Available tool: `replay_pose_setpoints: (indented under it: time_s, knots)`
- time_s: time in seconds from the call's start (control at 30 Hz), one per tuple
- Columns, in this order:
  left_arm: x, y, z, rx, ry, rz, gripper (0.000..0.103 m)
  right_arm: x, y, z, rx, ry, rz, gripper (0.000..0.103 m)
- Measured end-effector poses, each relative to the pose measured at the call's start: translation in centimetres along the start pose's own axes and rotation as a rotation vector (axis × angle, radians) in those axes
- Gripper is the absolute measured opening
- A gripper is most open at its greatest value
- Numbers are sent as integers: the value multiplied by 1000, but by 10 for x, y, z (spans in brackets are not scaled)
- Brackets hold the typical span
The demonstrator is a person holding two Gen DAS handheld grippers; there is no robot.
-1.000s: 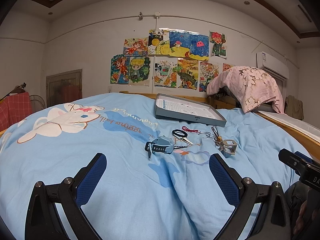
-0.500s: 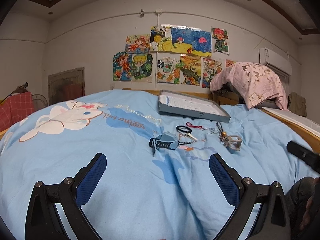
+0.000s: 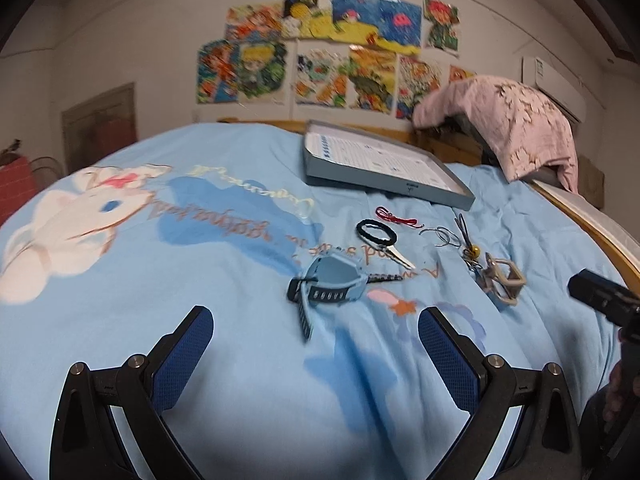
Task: Organize jewelry
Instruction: 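Grasp the light-blue smartwatch with the left tool while the right tool grasps the beige claw clip, then carry the smartwatch and claw clip into the grey tray and open both tools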
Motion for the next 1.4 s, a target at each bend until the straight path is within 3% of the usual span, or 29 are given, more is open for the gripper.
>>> replay_pose_setpoints:
  time_s: [0.23,0.47,0.57,0.93,1.1,1.17,1.4]
  knots:
    - [61,-24,-1,109,85,94,95,49,-5,-2,-29,-27,72,101]
    - [110,-21,-4,147,139,178,79,82,-4,0,-43,-26,103,80]
    - [118,-19,-4,140,155,174,76,95,0,0,-40,-22,136,70]
    - [134,-17,-10,157,174,168,68,109,9,0,-8,-10,165,69]
    - [133,-18,-11,155,178,160,61,108,9,0,-12,12,155,59]
    - [132,-18,-11,157,183,156,58,107,9,-1,-10,21,152,50]
    - [125,-15,-11,146,208,126,56,106,8,-2,-12,4,146,50]
Point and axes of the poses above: each gripper's, at about its wrist camera, not at the fingertips, and x roughly the way its jaws point, z to its left, y to its underside, the point moved 2 cm from there along x, roughly the way its jaws point, and after that the axes turned 9 degrees about x, right-handed, at the moved point
